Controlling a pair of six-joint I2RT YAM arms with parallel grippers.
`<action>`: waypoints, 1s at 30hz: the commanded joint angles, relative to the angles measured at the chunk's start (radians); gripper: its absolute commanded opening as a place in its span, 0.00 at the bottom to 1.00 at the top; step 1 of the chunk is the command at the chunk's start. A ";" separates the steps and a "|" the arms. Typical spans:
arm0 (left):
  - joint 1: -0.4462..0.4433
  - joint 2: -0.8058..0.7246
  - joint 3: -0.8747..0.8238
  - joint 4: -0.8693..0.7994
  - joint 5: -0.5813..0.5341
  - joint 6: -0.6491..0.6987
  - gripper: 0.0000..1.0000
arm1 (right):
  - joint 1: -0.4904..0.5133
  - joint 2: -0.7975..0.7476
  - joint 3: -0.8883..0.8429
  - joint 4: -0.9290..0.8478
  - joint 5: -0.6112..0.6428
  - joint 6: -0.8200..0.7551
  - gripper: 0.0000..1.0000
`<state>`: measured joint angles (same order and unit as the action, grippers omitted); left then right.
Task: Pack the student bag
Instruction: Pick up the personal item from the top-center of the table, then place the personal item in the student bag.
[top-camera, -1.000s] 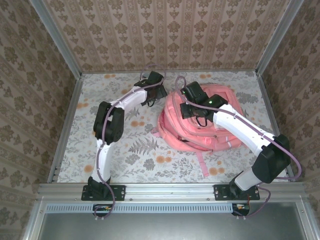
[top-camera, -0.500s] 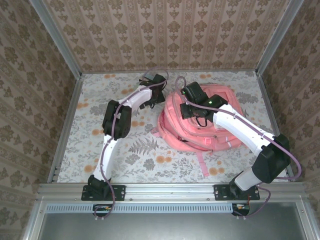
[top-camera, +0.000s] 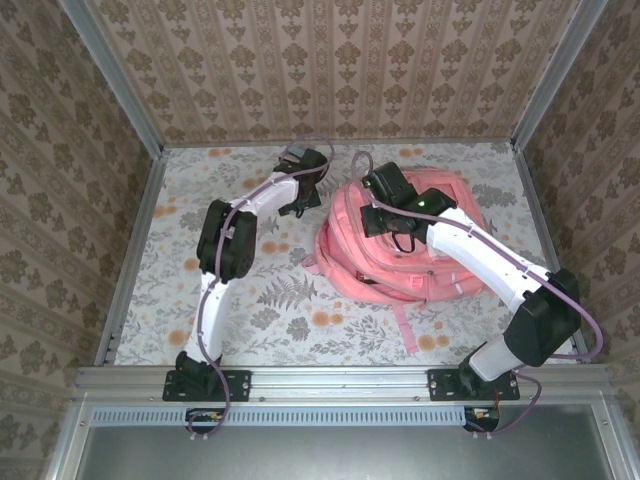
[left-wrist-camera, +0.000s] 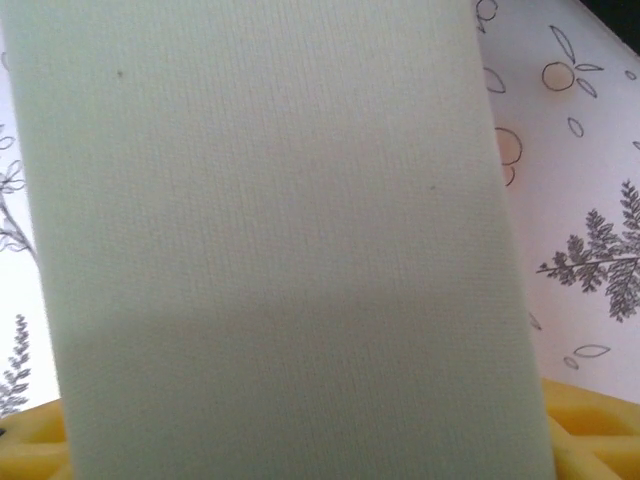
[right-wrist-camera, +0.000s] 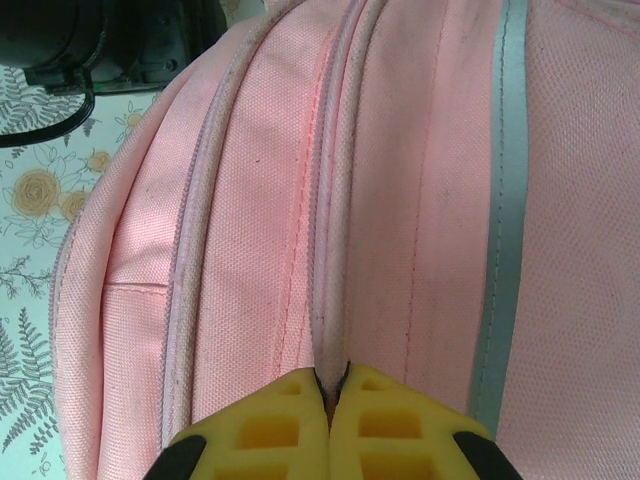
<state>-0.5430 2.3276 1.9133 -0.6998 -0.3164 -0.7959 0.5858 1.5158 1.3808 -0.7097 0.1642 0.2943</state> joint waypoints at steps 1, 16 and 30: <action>-0.013 -0.105 -0.051 0.022 -0.020 0.033 0.71 | 0.002 -0.022 0.059 0.030 -0.030 -0.001 0.00; -0.184 -0.450 -0.323 0.099 -0.005 0.041 0.71 | -0.212 -0.147 0.062 0.087 -0.269 0.085 0.00; -0.379 -0.456 -0.397 0.209 0.145 -0.027 0.72 | -0.334 -0.216 0.037 0.167 -0.486 0.226 0.00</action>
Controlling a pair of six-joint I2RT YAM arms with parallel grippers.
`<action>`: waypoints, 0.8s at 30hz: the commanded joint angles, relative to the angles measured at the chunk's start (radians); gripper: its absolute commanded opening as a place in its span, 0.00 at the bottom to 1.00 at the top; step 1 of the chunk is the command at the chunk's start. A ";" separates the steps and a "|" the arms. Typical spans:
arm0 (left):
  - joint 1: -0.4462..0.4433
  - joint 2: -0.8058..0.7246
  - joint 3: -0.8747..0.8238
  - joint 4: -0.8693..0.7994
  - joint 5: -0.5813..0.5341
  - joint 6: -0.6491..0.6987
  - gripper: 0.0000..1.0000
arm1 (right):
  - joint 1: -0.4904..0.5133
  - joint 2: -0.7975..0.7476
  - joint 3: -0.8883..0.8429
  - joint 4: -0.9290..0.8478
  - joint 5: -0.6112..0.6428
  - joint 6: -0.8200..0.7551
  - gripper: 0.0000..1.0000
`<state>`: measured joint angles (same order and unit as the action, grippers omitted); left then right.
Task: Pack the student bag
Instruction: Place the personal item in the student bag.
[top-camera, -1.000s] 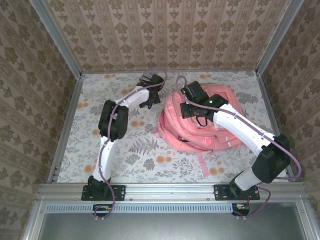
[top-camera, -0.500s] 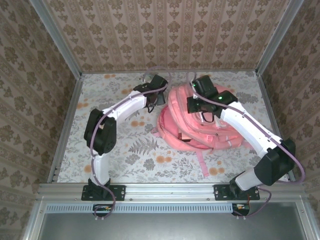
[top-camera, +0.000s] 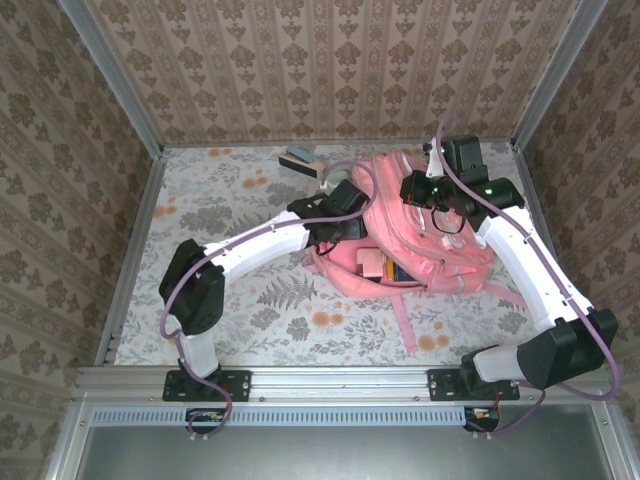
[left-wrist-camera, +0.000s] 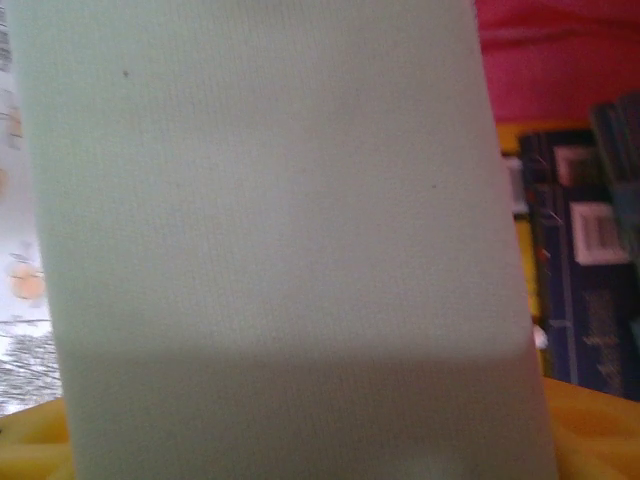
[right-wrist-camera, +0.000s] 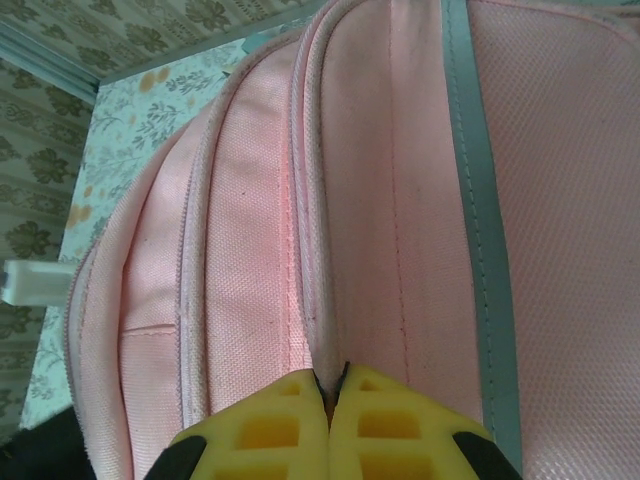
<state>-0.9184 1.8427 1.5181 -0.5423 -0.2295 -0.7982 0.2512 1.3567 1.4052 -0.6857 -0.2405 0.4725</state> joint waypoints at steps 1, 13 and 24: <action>-0.004 0.038 0.002 0.056 0.069 -0.028 0.72 | 0.000 -0.060 0.008 0.143 -0.083 0.050 0.00; 0.010 0.081 -0.011 0.024 0.143 0.052 0.72 | 0.000 -0.097 -0.021 0.143 -0.067 0.037 0.00; 0.056 -0.010 -0.163 0.036 0.189 0.187 0.73 | 0.000 -0.087 -0.028 0.143 -0.067 0.041 0.00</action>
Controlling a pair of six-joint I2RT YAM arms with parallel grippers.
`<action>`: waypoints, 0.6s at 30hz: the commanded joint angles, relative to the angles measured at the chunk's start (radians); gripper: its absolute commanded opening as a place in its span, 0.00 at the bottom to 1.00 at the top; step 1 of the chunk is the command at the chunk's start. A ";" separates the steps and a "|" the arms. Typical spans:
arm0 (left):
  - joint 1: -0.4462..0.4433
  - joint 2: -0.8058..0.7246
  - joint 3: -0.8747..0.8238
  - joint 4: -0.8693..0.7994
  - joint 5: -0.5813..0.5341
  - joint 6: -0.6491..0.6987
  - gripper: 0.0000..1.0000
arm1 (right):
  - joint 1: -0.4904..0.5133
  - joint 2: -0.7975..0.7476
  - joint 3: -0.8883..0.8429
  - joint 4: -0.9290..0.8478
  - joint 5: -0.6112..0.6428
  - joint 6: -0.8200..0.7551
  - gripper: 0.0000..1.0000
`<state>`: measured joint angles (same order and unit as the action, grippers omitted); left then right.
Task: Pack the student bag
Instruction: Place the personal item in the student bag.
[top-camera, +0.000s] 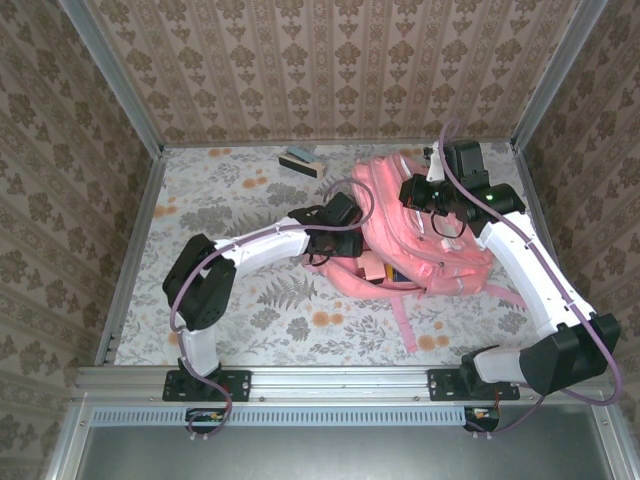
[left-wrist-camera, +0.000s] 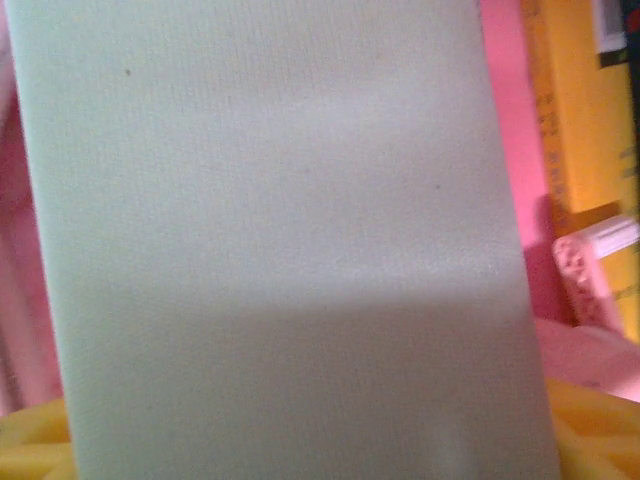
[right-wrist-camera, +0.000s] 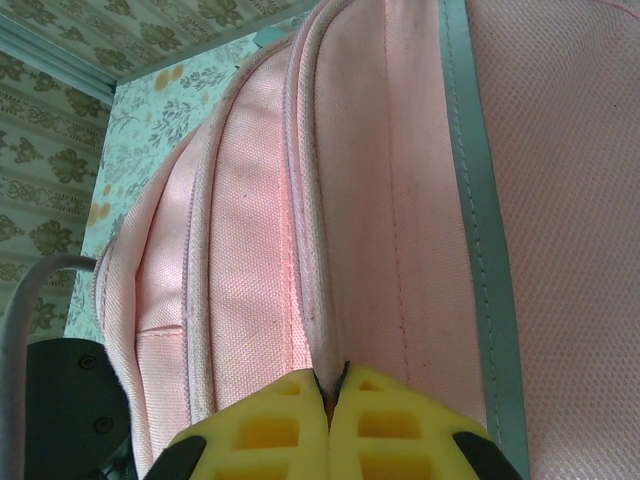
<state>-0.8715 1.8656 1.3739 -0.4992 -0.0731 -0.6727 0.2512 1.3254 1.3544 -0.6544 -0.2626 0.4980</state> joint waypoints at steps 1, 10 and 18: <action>0.006 -0.027 -0.020 -0.004 0.044 0.074 0.73 | 0.000 -0.054 0.025 0.111 -0.044 0.015 0.00; -0.028 -0.024 -0.036 0.002 0.069 0.225 0.73 | 0.000 -0.047 0.026 0.111 -0.040 0.005 0.00; -0.007 -0.012 0.008 -0.065 0.048 0.329 0.91 | -0.001 -0.039 0.031 0.112 -0.043 0.007 0.00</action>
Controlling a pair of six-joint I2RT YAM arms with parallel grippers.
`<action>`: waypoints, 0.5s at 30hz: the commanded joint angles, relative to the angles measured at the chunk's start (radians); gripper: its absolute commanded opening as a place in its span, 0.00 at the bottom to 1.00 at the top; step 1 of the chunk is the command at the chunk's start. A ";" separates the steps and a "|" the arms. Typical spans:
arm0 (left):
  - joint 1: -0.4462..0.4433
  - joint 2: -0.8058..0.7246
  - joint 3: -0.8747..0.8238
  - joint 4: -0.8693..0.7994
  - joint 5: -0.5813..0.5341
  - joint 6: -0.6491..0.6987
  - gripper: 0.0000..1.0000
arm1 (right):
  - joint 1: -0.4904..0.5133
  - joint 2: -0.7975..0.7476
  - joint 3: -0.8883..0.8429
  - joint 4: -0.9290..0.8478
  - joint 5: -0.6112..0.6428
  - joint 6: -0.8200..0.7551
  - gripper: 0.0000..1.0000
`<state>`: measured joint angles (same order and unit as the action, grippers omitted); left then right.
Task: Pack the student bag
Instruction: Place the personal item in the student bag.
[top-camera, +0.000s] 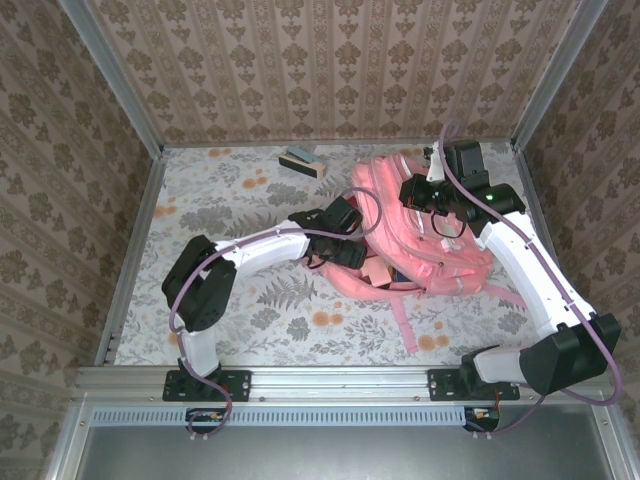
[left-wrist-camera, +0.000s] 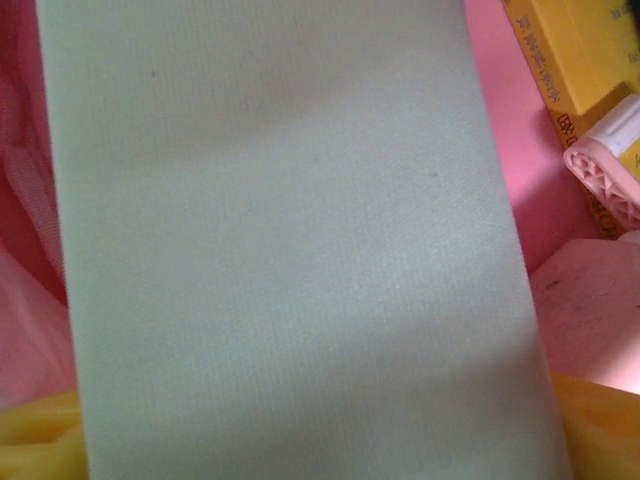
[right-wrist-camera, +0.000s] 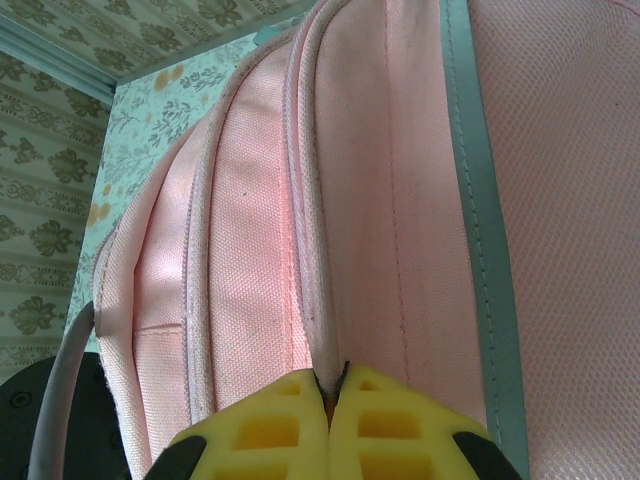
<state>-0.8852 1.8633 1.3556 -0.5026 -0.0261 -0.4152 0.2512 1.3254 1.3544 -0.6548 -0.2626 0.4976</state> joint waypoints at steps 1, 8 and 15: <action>0.010 -0.014 0.029 -0.061 0.005 0.073 0.92 | -0.001 -0.040 0.031 0.113 -0.043 0.007 0.00; 0.042 -0.079 0.067 -0.069 0.058 0.034 0.99 | 0.000 -0.035 0.035 0.113 -0.040 0.004 0.01; 0.141 -0.140 0.076 -0.017 0.078 -0.026 0.99 | 0.000 -0.017 0.048 0.141 -0.080 0.015 0.01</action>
<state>-0.7822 1.7573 1.3937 -0.5438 0.0433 -0.4038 0.2512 1.3258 1.3544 -0.6537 -0.2695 0.4980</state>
